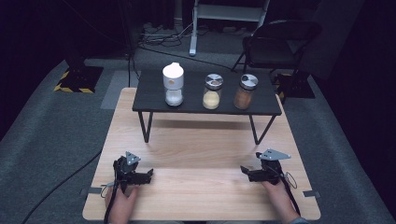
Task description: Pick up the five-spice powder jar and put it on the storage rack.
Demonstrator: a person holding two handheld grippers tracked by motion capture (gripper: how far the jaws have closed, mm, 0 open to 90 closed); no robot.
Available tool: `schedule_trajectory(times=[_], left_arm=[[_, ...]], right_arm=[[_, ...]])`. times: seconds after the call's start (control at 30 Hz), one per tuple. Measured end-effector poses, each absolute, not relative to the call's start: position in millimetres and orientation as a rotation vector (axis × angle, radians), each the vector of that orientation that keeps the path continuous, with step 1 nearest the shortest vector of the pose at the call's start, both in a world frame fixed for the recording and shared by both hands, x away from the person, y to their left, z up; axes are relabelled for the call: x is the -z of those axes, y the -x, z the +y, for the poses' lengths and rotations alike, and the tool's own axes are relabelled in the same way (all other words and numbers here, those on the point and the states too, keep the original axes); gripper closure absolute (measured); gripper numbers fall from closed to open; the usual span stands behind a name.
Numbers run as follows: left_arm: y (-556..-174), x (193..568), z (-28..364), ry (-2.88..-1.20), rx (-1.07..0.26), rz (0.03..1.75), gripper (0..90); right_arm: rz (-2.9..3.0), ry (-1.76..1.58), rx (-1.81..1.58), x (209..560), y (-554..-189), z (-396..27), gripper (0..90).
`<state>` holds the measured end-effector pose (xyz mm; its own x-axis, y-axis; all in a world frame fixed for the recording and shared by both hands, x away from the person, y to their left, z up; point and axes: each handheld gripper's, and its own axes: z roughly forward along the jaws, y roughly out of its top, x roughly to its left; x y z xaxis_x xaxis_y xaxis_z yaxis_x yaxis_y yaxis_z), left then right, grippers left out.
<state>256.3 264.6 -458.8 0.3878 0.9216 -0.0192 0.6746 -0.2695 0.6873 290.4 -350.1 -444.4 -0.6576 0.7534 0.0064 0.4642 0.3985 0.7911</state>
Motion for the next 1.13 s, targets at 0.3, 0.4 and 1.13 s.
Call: schedule_trajectory(times=[0.3,0.4,1.13], left_arm=[[-256,459,265,-2.036,-0.521,1.363,0.3],[-256,459,265,-2.036,-0.52,1.363,0.3],[-256,459,265,-2.035,-0.521,1.364,0.3]], right_arm=[[2.332,-1.104,-1.069,459,-292,-348,3.6],[2.365,-1.122,-1.027,459,-296,-345,3.1],[2.374,-1.107,-0.992,458,-295,-340,1.4]])
